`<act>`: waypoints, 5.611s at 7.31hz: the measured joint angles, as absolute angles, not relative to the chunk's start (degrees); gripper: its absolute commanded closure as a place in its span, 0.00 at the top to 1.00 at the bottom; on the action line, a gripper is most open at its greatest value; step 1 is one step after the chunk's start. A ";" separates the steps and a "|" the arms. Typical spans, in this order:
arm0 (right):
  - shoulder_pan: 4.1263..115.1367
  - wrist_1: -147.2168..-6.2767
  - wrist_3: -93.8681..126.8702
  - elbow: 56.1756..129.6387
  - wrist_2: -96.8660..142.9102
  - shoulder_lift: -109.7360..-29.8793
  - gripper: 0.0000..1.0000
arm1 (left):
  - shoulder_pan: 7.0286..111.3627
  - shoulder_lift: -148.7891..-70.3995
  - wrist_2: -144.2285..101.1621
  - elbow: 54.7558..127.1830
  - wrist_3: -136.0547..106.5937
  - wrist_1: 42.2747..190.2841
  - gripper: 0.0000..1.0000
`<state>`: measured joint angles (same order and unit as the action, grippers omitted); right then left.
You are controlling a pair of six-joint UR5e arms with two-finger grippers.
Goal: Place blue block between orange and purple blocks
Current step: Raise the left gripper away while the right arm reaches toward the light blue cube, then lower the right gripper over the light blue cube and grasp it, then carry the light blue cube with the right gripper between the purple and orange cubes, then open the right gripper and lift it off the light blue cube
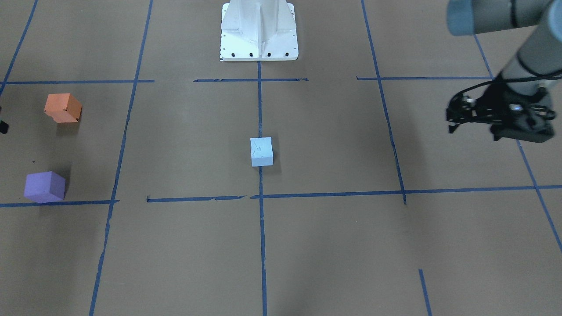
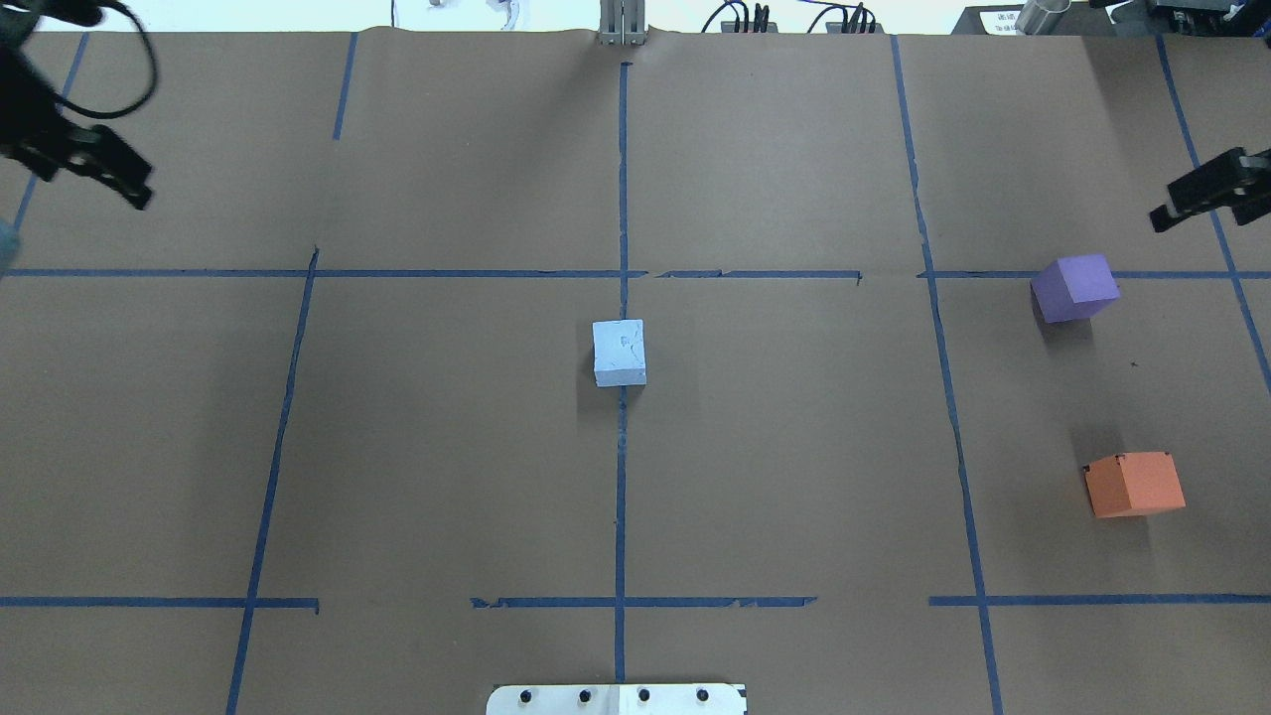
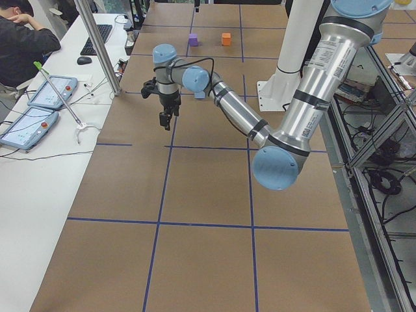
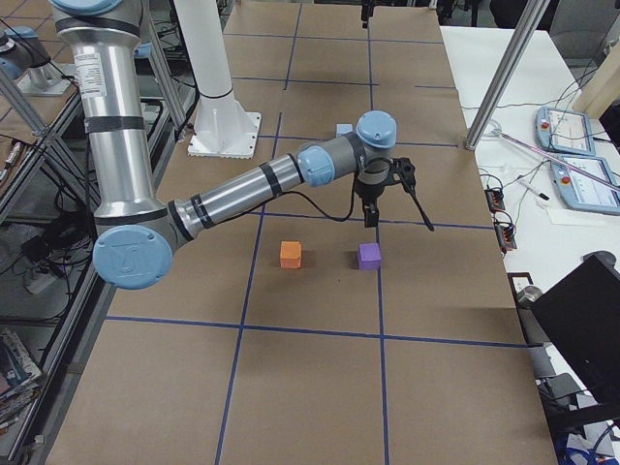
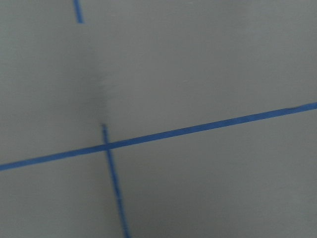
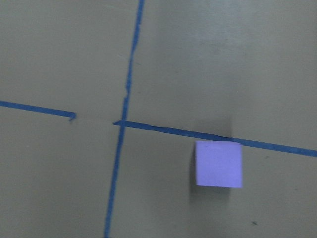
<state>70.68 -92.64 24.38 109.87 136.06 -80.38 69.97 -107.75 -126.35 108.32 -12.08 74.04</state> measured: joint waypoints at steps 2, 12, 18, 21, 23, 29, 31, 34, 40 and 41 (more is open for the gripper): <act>59.29 -93.49 38.65 109.44 131.87 -70.51 1.00 | 80.66 -100.51 -127.19 105.90 0.33 74.34 1.00; 31.38 -91.68 66.43 79.09 107.95 -36.28 1.00 | 90.40 -87.19 -134.82 104.53 6.45 80.86 1.00; 29.13 -88.66 66.20 72.37 106.42 -35.98 0.94 | 90.35 -87.19 -134.82 104.58 6.15 80.86 1.00; 29.01 -86.52 67.29 71.50 106.40 -35.70 0.29 | 90.41 -87.19 -134.82 104.75 6.09 80.86 1.00; 29.31 -86.87 67.97 72.15 107.01 -35.68 0.30 | 90.36 -87.19 -134.83 104.92 5.81 80.86 1.00; 45.95 -94.25 51.84 100.05 117.96 -61.36 0.31 | 90.35 -87.27 -134.88 105.04 5.71 80.86 1.00; 52.68 -87.16 43.35 105.70 122.17 -76.71 0.32 | 90.35 -87.28 -134.91 105.31 5.13 80.86 1.00; 55.85 -75.20 41.35 105.26 124.93 -90.22 0.33 | 90.35 -87.27 -134.91 105.61 4.52 80.86 1.00; 54.06 -62.76 42.63 96.61 123.70 -91.69 1.00 | 90.35 -87.28 -134.91 105.82 4.48 80.86 1.00; 54.09 -63.33 42.51 97.85 123.91 -91.83 1.00 | 90.35 -87.28 -134.91 105.88 4.48 80.86 1.00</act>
<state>54.09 -63.33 42.51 97.85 123.91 -91.83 90.35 -87.28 -134.91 105.88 4.48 80.86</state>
